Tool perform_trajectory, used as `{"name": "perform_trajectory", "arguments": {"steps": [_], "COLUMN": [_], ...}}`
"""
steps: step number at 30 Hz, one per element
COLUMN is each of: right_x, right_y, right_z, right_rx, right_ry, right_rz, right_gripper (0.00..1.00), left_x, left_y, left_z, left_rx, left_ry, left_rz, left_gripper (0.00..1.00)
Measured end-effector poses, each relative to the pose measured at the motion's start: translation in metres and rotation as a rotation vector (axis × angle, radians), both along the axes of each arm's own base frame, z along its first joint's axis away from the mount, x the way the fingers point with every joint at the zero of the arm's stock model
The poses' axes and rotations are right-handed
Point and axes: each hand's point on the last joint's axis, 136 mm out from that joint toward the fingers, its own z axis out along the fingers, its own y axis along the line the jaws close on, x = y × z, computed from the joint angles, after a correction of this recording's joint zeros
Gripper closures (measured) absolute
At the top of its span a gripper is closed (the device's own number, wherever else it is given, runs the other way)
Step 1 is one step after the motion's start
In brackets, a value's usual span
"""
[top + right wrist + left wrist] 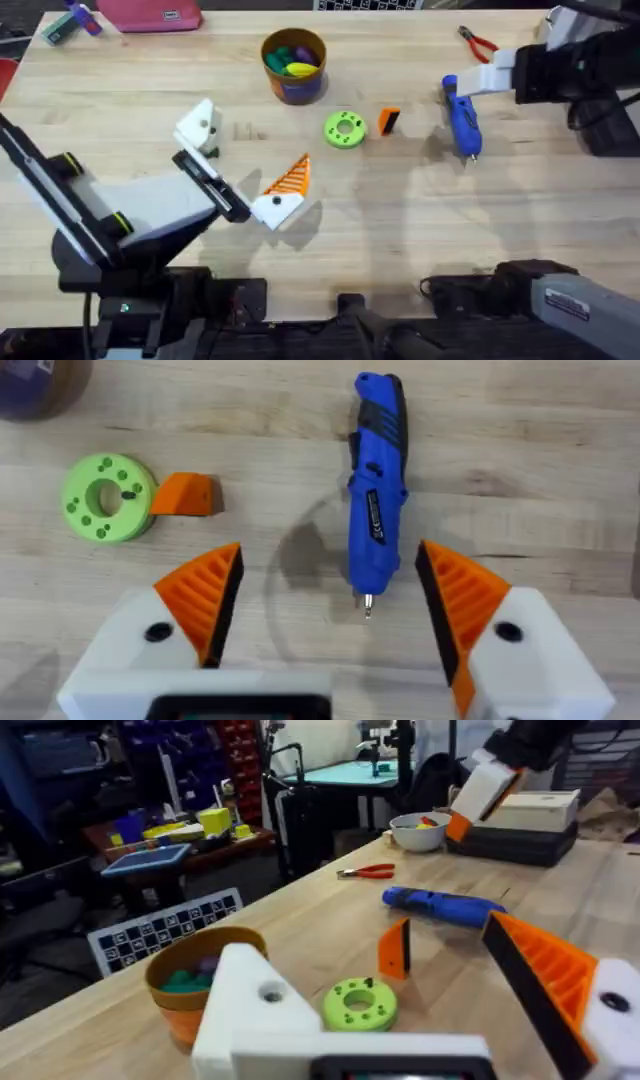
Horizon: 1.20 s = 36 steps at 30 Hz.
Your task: Pick up the gripper from the table and insert it into the empty holder that is missing its gripper. Then pick up a screw, insert it into the mounting hole, and use the screwdriver to tighten it. Finally, clean up the table by picking up the vegetable and placing it into the bucket.
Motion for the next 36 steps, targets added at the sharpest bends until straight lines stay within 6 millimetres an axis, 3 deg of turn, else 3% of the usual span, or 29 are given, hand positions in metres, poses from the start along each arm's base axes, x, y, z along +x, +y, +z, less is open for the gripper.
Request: {"name": "perform_trajectory", "arguments": {"steps": [10, 16, 23, 36], "right_x": [0.0, 0.0, 0.0, 0.0], "right_y": [0.0, 0.0, 0.0, 0.0], "right_z": [0.0, 0.0, 0.0, 0.0], "right_rx": [0.0, 0.0, 0.0, 0.0], "right_ry": [0.0, 0.0, 0.0, 0.0], "right_rz": [0.0, 0.0, 0.0, 0.0], "right_gripper": [0.008, 0.008, 0.008, 0.007], "left_x": [-0.021, -0.03, -0.034, -0.045], "left_y": [-0.014, -0.023, -0.025, -0.03], "left_z": [0.0, -0.032, -0.052, -0.055], "left_rx": [-0.042, -0.049, -0.031, 0.033], "left_ry": [0.041, 0.238, 0.325, 0.259], "left_rz": [-0.135, -0.226, -0.247, -0.313], "left_gripper": [0.016, 0.015, 0.014, 0.014]}}
